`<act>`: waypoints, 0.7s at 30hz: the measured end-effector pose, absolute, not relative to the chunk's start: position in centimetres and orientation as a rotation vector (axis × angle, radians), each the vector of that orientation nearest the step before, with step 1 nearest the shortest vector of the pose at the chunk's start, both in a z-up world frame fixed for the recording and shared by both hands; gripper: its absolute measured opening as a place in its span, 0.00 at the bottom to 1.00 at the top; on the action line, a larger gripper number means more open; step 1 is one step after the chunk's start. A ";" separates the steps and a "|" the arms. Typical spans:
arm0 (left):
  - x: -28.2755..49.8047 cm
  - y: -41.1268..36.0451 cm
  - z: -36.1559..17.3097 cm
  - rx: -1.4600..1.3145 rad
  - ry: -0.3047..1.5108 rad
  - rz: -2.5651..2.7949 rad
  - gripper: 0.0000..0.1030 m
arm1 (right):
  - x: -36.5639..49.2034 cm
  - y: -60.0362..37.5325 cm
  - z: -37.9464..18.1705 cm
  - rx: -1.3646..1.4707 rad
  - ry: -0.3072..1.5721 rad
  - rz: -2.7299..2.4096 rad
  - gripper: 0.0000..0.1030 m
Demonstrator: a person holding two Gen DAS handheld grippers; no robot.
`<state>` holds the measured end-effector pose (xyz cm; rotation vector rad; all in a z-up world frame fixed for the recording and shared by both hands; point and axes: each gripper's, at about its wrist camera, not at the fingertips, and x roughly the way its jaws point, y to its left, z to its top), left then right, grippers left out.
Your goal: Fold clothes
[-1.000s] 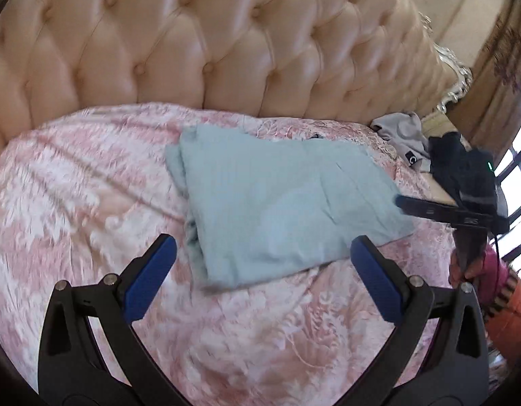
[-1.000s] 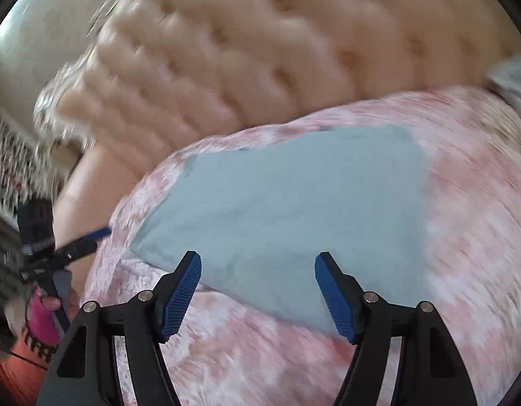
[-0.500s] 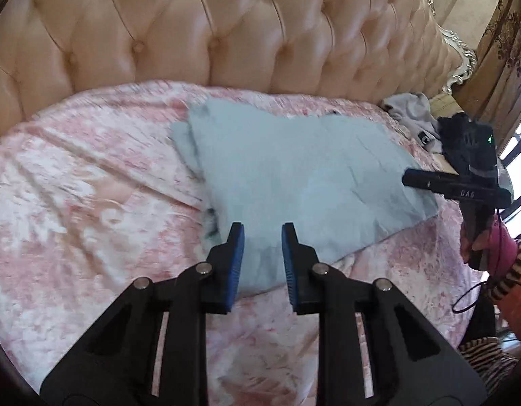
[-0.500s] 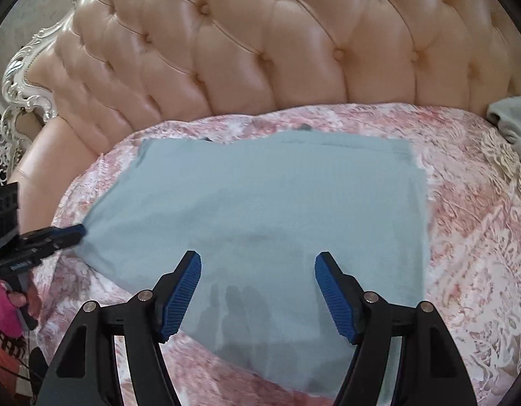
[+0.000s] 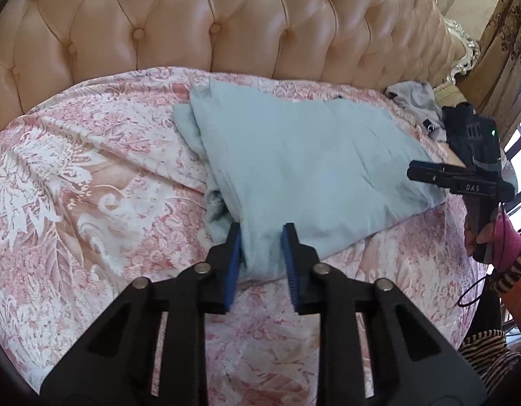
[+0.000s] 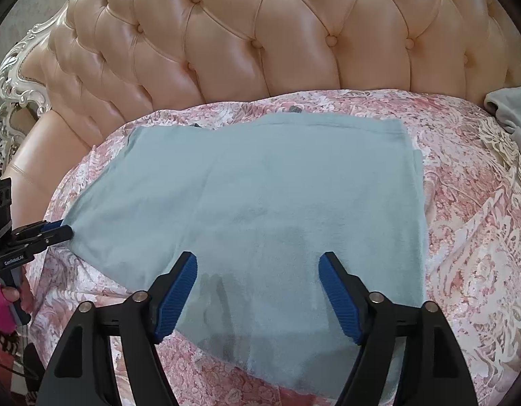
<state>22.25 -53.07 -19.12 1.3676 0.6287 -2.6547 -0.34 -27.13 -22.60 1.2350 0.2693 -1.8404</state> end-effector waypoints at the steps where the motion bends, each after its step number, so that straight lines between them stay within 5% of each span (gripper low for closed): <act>1: 22.2 -53.1 -19.3 1.375 0.630 -2.649 0.21 | -0.3 -27.2 -22.6 1.232 0.274 -1.841 0.77; 3: 22.3 -53.3 -19.2 1.359 0.641 -2.638 0.07 | -0.3 -27.2 -22.7 1.228 0.273 -1.841 0.77; 5: 22.5 -53.6 -18.8 1.333 0.680 -2.639 0.05 | -0.3 -27.0 -22.7 1.226 0.260 -1.836 0.77; 16: 22.9 -53.7 -15.7 1.307 0.724 -2.645 0.04 | -0.6 -26.6 -23.0 1.210 0.254 -1.819 0.77; 21: 22.8 -54.4 -18.2 1.404 0.808 -2.565 0.04 | -0.9 -26.7 -23.0 1.221 0.264 -1.818 0.77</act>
